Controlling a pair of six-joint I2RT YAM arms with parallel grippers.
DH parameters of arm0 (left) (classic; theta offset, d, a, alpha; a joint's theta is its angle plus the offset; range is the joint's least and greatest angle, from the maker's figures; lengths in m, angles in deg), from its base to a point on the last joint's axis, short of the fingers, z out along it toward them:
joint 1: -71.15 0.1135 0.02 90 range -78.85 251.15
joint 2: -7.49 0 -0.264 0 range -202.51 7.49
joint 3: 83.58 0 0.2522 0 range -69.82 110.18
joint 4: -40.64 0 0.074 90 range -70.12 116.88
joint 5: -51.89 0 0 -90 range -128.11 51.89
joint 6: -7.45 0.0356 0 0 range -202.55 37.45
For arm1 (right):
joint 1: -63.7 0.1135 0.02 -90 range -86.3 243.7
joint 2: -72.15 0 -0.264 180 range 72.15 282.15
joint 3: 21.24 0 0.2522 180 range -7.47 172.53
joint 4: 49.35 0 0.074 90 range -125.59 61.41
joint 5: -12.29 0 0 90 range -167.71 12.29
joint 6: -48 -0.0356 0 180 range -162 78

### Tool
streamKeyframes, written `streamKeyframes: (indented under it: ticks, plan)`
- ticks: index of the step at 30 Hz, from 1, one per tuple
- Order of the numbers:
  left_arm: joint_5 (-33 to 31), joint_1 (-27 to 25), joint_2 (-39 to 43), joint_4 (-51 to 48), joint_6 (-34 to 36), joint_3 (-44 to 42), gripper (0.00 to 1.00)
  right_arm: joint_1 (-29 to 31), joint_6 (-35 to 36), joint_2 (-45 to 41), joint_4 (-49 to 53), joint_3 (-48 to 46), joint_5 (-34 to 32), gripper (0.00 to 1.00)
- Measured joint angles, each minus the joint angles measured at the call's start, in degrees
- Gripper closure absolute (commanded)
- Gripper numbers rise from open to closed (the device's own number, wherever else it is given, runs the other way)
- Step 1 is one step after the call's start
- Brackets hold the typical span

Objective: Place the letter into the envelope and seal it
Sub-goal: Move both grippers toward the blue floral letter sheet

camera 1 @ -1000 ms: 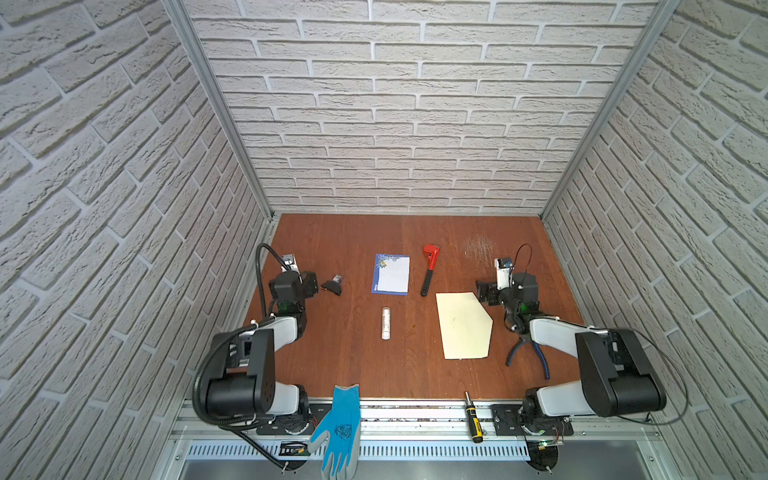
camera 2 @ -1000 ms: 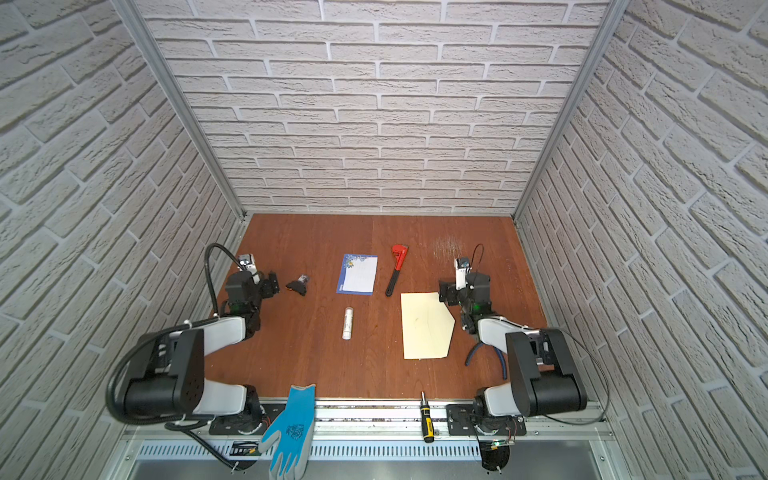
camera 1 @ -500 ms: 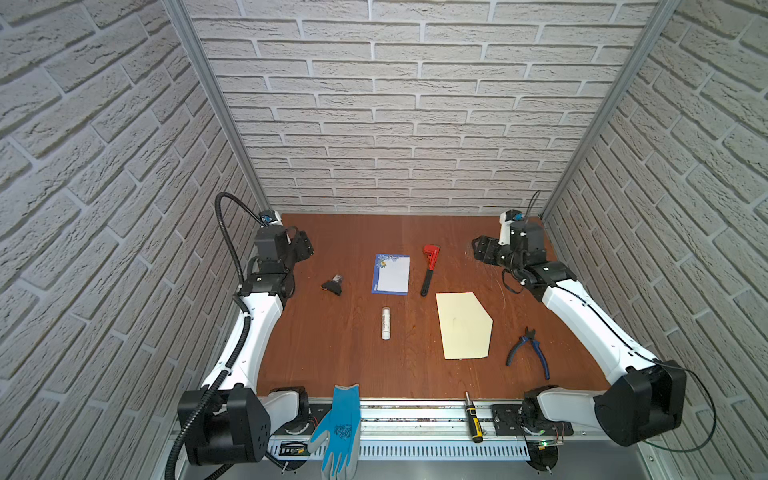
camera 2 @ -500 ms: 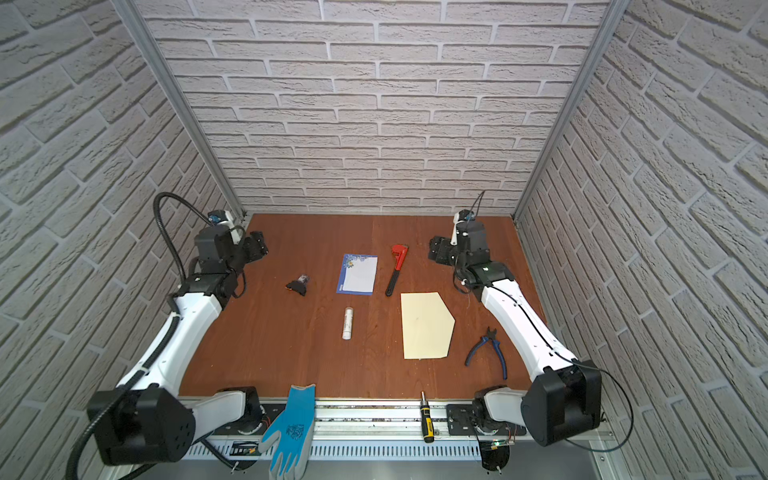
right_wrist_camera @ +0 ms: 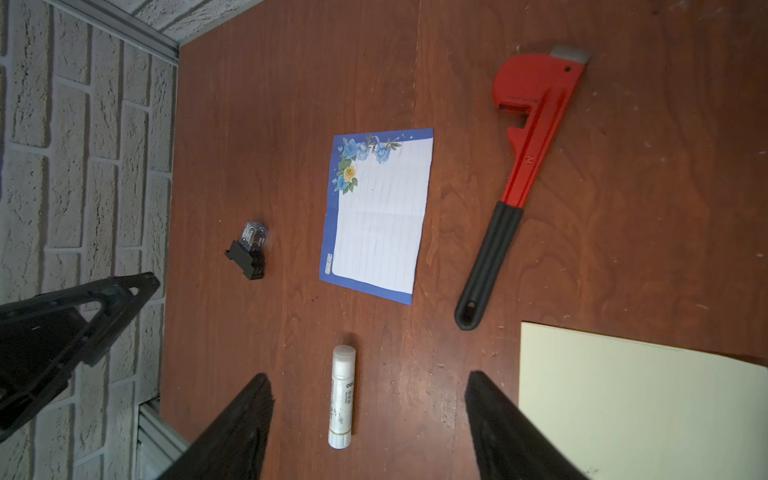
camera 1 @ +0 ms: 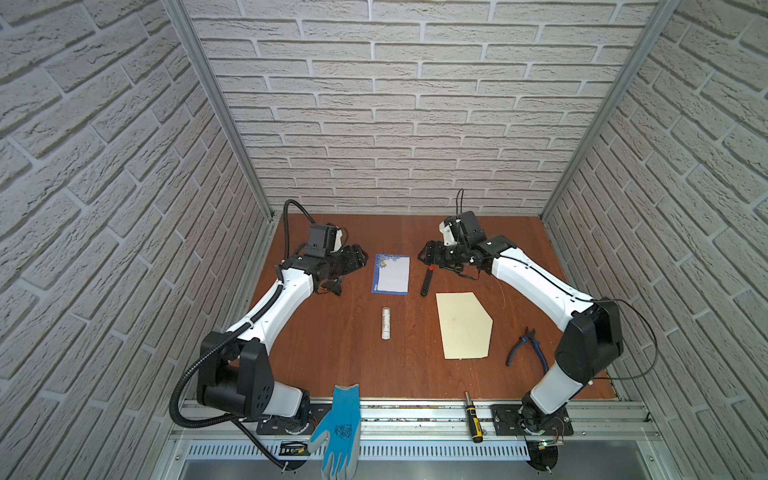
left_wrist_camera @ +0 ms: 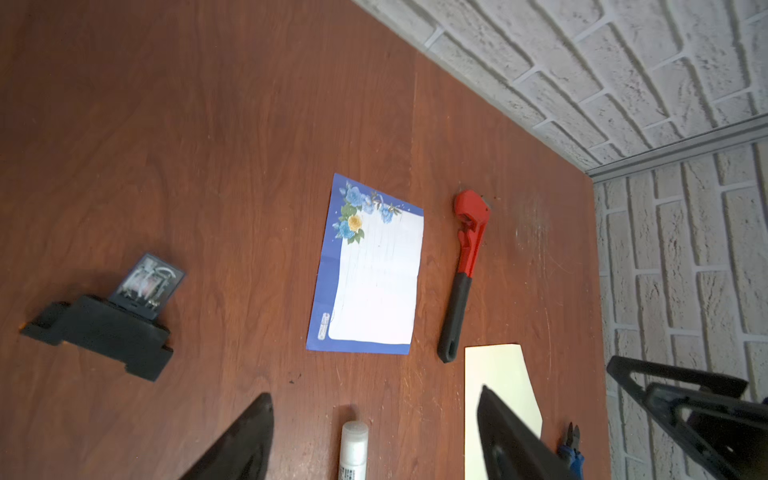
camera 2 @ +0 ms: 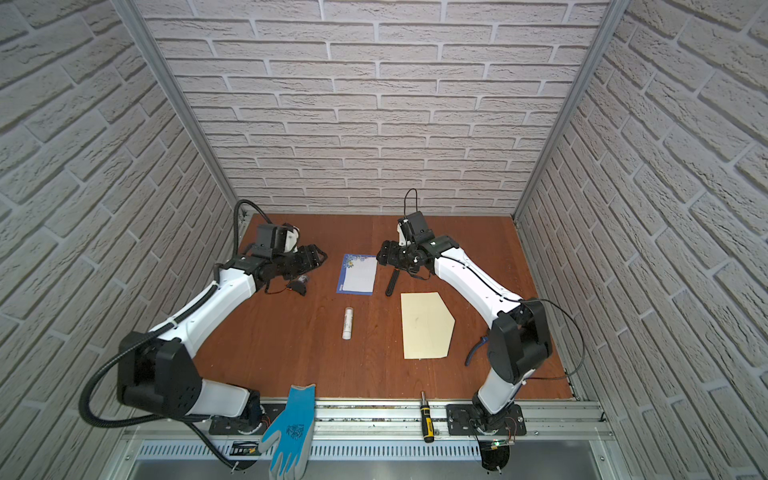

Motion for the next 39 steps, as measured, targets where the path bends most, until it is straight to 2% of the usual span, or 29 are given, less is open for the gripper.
streamKeyframes:
  ticks: [14, 24, 30, 39]
  plan:
    - [5.8, -0.8, -9.9, 5.0, -7.7, -5.0, 0.20, 0.9, -0.7, 19.1, -4.9, 9.3, 5.1, 0.52]
    - [8.0, -1.7, -17.8, 10.0, -10.1, -5.3, 0.23, 0.9, -2.8, 31.9, -9.9, 19.4, 6.7, 0.66]
    - [8.3, -1.7, -20.9, 11.7, -11.1, -4.6, 0.25, 0.8, -3.7, 36.3, -11.8, 23.6, 7.0, 0.70]
    - [10.1, -1.8, -22.4, 15.6, -12.7, -4.5, 0.27, 0.0, -4.9, 39.1, -11.3, 24.7, 6.7, 0.83]
